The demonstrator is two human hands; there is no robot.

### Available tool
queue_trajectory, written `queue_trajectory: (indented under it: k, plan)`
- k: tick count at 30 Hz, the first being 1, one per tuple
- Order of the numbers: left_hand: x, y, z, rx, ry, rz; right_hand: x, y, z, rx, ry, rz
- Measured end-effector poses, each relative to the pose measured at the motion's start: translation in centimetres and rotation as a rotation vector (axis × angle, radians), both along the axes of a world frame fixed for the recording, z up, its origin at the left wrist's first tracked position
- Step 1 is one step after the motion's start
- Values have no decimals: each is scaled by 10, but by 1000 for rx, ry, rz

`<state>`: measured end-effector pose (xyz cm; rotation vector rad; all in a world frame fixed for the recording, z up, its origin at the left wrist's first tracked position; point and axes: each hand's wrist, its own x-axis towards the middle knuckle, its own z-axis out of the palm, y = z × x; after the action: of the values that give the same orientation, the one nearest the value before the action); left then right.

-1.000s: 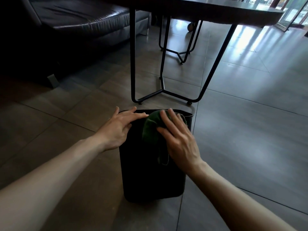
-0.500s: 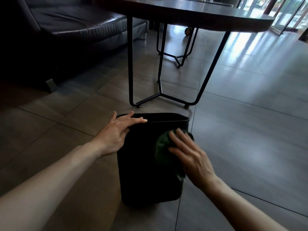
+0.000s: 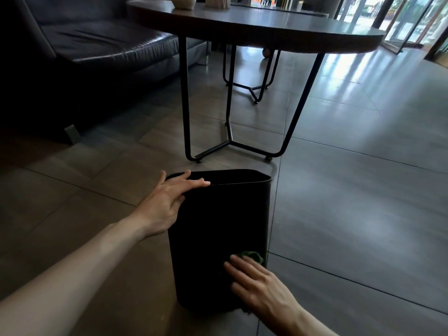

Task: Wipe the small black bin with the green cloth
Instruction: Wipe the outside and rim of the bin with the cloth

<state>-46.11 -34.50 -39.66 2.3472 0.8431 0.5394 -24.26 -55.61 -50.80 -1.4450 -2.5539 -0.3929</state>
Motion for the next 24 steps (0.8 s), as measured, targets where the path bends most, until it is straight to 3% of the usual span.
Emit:
queue_trajectory:
  k: [5,10,14,18,24]
  plan:
    - [-2,0,-1,24,-21,-50,49,6,65,193,482,-383]
    - [-8,-3,1,39,-11,-122,121,37,146,322,706,-719]
    - [-19,-3,2,84,19,-188,144,66,163,70,613,-718]
    - [-33,3,3,115,42,-210,132,78,145,-324,416,-472]
    - [-59,15,-2,148,66,-144,119,81,140,-423,332,-326]
